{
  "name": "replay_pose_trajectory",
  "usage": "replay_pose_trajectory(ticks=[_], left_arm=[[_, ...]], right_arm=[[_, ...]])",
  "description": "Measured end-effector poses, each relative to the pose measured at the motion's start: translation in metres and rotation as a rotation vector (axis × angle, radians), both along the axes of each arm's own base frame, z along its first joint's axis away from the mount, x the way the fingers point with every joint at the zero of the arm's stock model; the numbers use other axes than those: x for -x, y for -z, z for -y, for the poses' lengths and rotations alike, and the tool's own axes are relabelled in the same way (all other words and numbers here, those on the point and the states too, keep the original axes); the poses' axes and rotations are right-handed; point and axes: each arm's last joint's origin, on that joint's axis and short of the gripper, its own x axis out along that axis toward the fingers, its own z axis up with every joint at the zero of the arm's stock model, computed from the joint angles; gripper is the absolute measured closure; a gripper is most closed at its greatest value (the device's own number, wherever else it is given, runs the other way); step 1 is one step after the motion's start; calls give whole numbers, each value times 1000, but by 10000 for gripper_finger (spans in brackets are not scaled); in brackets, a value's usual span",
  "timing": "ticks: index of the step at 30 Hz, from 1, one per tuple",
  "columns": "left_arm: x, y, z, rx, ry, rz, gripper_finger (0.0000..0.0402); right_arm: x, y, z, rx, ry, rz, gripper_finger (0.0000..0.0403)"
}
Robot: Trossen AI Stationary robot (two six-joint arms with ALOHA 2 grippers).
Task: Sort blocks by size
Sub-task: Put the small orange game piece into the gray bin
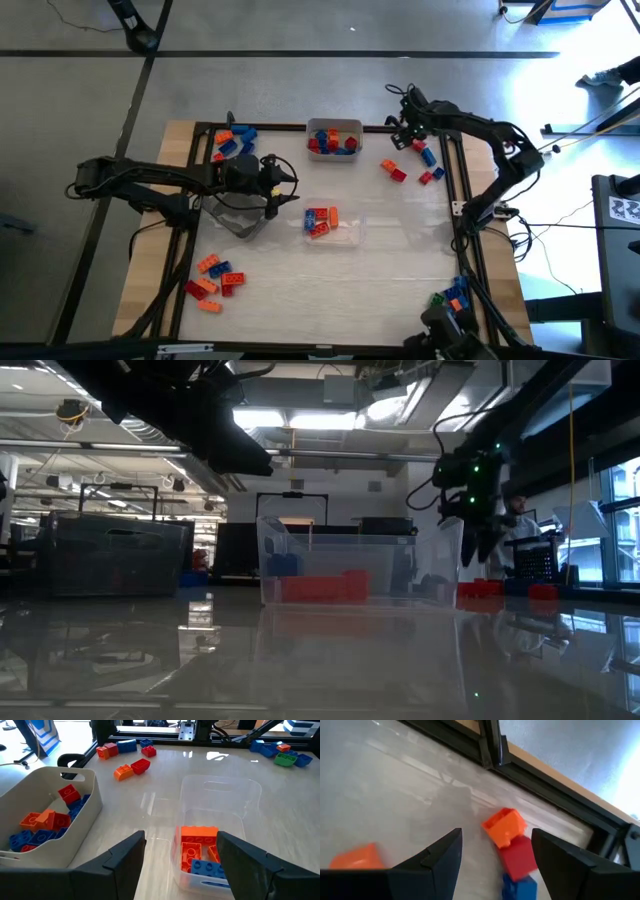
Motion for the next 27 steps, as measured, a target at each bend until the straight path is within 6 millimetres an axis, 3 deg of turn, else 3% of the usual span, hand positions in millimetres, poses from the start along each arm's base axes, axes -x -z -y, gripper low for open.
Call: replay_pose_trajectory(ticks=[11,27], left_arm=[[0,0,0,0,0,-1,170],[0,0,0,1,0,-1,170]], right_arm=[[-4,31,11,-25,13,-113,166],[-8,33,12,-33,-71,-85,166]])
